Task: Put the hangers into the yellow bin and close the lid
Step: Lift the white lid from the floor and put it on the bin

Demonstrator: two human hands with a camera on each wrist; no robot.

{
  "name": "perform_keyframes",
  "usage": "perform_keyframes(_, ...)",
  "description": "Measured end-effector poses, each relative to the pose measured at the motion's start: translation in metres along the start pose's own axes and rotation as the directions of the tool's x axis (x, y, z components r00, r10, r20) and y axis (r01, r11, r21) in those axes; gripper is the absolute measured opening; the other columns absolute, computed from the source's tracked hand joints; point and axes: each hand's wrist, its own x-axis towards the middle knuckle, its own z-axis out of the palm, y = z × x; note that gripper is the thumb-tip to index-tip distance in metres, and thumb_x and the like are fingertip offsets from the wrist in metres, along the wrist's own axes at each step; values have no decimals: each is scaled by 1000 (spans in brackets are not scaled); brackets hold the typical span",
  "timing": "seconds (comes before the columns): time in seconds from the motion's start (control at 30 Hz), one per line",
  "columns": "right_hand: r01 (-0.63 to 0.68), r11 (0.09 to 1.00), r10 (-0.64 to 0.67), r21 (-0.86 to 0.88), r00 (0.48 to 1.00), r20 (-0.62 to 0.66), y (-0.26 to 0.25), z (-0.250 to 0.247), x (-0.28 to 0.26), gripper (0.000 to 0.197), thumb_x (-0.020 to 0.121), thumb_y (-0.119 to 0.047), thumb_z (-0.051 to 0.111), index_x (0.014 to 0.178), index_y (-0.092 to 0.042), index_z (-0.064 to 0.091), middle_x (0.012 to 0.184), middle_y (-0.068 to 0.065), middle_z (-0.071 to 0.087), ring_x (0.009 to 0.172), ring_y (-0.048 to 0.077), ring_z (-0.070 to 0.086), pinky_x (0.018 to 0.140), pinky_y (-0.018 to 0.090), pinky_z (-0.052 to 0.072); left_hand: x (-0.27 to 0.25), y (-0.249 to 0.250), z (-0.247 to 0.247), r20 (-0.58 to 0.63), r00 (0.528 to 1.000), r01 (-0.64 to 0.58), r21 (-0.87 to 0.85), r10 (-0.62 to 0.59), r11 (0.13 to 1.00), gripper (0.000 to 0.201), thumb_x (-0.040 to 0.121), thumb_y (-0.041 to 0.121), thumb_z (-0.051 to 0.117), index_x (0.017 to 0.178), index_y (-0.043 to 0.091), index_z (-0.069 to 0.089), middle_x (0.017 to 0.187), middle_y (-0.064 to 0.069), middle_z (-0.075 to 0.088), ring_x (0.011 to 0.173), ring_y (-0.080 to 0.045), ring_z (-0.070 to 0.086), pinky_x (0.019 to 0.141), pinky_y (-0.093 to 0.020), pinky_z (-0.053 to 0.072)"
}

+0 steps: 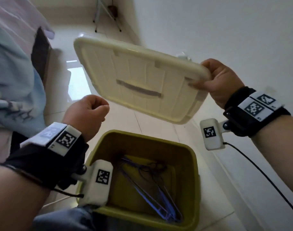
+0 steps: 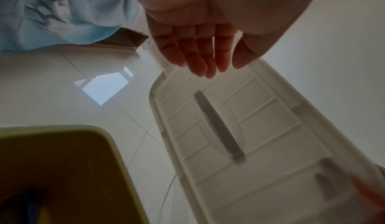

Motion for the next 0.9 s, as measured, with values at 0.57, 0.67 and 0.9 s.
perform_keyframes(0.57, -514, 849, 520, 124, 854, -16, 40, 23, -109, 11, 91, -16, 59, 80, -18, 61, 79, 9, 62, 69, 23, 57, 74, 39, 50, -76, 28, -29, -44, 999, -23, -278, 11, 960, 7, 72, 29, 52, 72, 30, 59, 75, 4, 66, 67, -16, 61, 71, -34, 49)
perform_keyframes(0.67, -577, 799, 587, 172, 809, -12, 62, 27, -113, 13, 91, -16, 57, 79, -17, 61, 79, 11, 61, 68, 26, 56, 73, 40, 50, -70, 25, -24, -20, 999, -49, -219, 46, 974, 8, 72, 31, 52, 73, 30, 60, 76, 4, 68, 72, -18, 63, 70, -32, 49)
perform_keyframes(0.9, -680, 725, 688, 106, 722, -71, 132, 26, -112, 8, 79, -28, 70, 78, -20, 69, 98, 20, 69, 89, 39, 63, 96, 59, 47, -45, 15, -15, 81, 995, -51, -148, 64, 988, 11, 71, 36, 54, 76, 30, 62, 84, 3, 69, 77, -14, 65, 85, -43, 53)
